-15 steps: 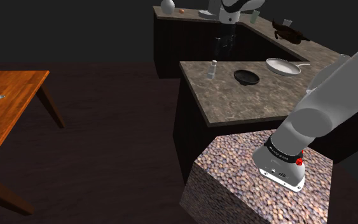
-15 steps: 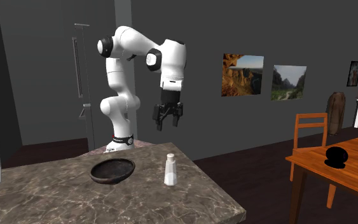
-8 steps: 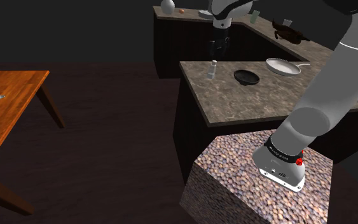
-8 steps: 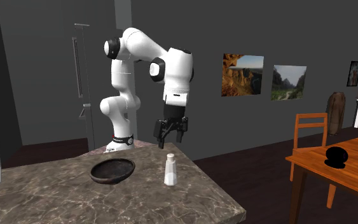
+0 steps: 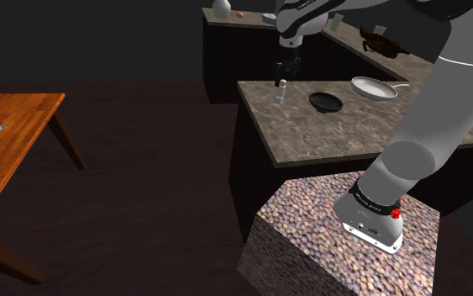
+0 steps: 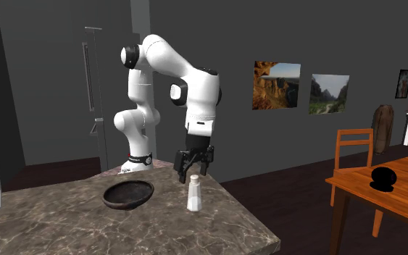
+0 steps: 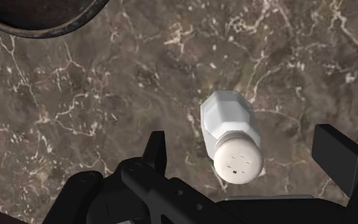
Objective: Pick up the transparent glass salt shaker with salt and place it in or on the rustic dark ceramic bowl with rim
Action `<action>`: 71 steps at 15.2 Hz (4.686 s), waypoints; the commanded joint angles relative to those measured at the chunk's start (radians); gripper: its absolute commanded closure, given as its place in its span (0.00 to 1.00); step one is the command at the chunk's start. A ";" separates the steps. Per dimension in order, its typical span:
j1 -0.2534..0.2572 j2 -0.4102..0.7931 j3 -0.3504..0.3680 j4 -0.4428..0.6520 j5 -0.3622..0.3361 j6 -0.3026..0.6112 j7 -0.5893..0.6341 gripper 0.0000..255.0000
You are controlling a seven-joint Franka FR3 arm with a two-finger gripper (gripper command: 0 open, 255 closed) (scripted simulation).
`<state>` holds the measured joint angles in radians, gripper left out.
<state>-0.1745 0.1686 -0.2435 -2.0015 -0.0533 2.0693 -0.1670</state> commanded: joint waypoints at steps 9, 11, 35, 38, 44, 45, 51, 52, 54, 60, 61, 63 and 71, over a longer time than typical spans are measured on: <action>0.000 0.005 0.000 -0.013 0.001 0.018 0.001 1.00; 0.000 0.005 0.000 -0.013 0.001 0.018 0.001 1.00; 0.006 -0.077 -0.001 0.120 -0.015 -0.195 -0.001 1.00; 0.006 -0.086 -0.001 0.151 -0.016 -0.234 -0.002 1.00; 0.007 -0.097 0.000 0.218 -0.017 -0.312 -0.006 1.00; 0.007 -0.098 0.000 0.230 -0.018 -0.325 -0.007 1.00; -0.024 -0.199 -0.031 0.159 -0.049 -0.346 -0.063 1.00; -0.032 -0.222 -0.039 0.139 -0.057 -0.347 -0.078 1.00; -0.049 -0.267 -0.057 0.102 -0.074 -0.351 -0.108 1.00; -0.103 -0.383 -0.114 0.023 -0.128 -0.370 -0.205 1.00; -0.112 -0.400 -0.124 0.014 -0.137 -0.375 -0.222 1.00; -0.127 -0.424 -0.140 0.003 -0.151 -0.382 -0.250 1.00; -0.130 -0.419 -0.149 -0.100 -0.156 -0.275 -0.239 1.00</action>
<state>-0.3044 -0.2494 -0.3923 -2.0866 -0.2083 1.7810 -0.4092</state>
